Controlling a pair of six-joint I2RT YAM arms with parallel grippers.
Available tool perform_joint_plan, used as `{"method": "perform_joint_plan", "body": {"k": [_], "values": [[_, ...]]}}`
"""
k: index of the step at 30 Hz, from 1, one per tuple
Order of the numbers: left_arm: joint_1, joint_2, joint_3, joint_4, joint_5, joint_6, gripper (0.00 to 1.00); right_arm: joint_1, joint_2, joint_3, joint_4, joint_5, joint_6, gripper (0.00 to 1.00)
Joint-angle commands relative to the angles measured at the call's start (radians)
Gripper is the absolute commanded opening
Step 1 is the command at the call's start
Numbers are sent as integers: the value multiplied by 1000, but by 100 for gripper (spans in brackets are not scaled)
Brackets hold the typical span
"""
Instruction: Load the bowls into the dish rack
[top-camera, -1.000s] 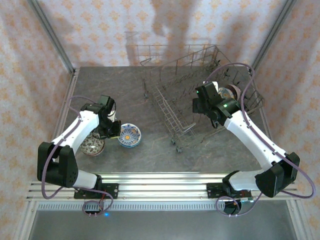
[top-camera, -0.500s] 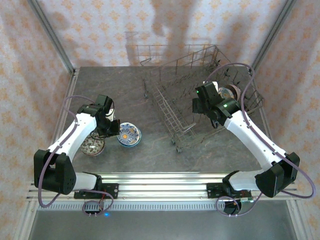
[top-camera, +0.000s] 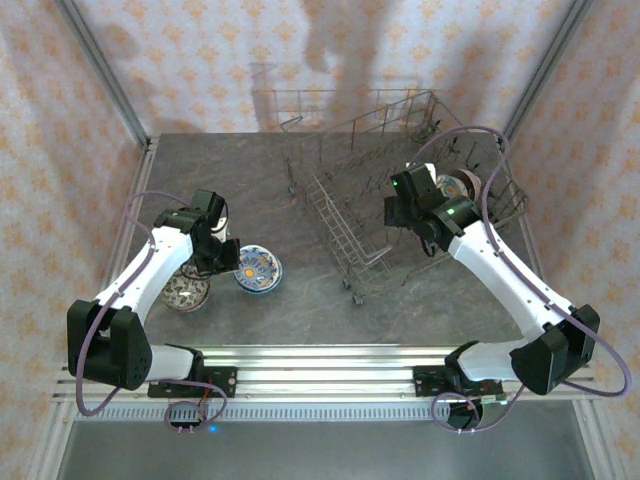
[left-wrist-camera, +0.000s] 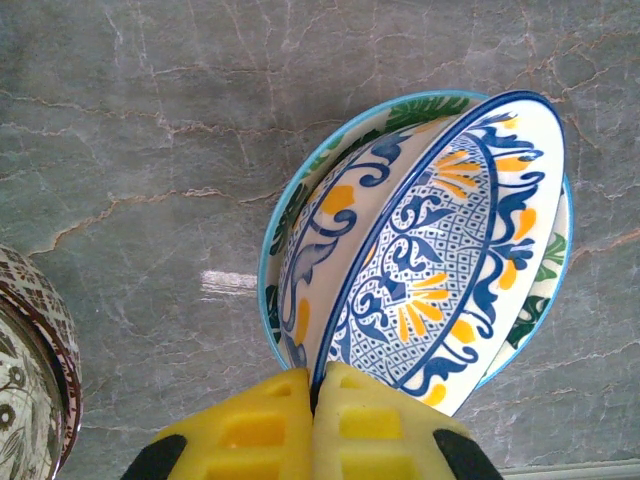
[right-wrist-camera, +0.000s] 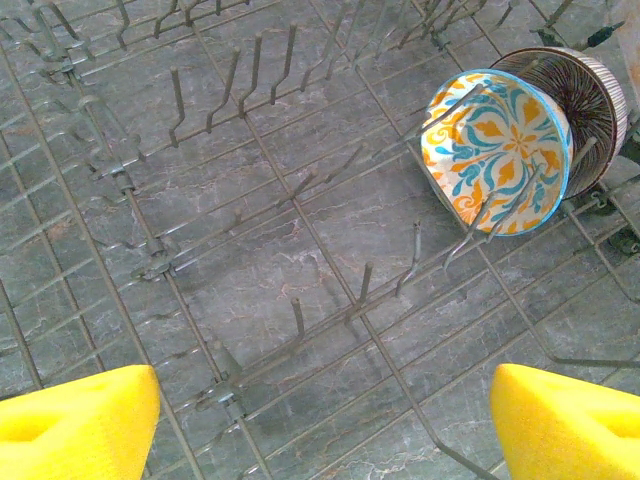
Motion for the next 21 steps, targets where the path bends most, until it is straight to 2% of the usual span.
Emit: {"method": "perform_joint_plan", "body": {"k": [1, 21], "values": [[-7, 5, -8, 26, -2, -21, 2, 6, -8, 10, 6, 9, 17, 85], [-7, 50, -31, 62, -23, -34, 11, 6, -8, -8, 17, 5, 20, 85]]}}
